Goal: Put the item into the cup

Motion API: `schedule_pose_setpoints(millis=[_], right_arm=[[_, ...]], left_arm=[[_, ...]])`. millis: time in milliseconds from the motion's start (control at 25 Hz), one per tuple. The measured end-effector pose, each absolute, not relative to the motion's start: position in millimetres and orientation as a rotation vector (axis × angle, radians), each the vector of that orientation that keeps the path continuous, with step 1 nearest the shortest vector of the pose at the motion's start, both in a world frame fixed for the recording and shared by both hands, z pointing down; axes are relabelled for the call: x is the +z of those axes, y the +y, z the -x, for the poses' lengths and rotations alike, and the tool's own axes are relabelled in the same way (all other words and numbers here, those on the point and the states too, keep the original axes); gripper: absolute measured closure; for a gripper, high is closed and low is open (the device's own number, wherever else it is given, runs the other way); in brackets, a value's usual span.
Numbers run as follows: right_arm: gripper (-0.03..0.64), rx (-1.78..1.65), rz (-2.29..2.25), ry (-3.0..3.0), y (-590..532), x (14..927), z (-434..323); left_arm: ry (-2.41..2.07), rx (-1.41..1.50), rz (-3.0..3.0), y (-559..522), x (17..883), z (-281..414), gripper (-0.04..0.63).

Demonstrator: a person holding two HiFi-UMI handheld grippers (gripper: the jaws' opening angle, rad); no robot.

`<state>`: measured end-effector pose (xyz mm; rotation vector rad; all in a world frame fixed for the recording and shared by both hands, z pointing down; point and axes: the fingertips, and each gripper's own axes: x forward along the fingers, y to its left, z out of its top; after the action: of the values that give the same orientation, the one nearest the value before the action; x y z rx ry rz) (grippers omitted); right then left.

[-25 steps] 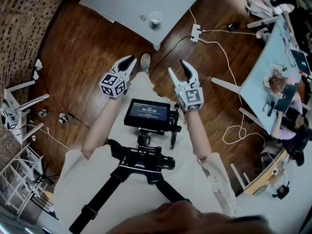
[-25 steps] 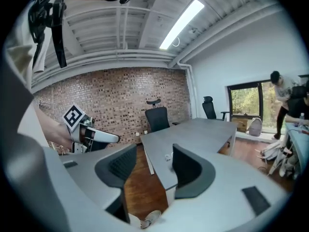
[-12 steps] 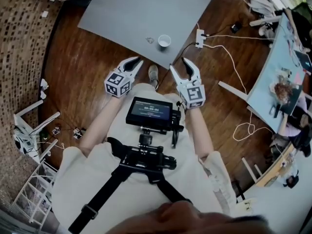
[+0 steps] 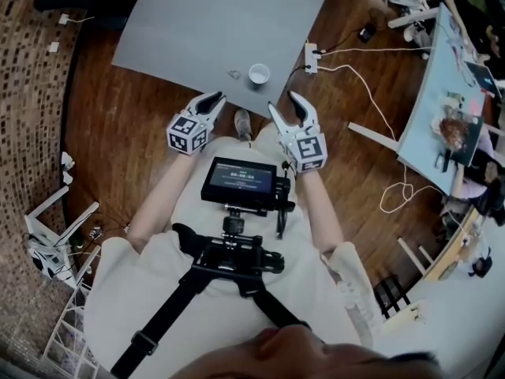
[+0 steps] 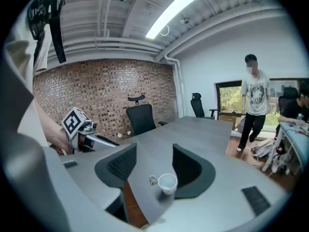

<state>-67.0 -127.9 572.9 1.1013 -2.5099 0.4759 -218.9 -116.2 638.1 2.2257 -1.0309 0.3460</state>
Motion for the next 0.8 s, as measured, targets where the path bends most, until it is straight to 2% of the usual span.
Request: schedule_pose_setpoints(millis=[800], right_arm=[[0.368, 0.495, -1.097, -2.495, -137, 571, 74]], left_arm=[[-1.054, 0.426, -2.186, -132, 681, 233, 0.541]])
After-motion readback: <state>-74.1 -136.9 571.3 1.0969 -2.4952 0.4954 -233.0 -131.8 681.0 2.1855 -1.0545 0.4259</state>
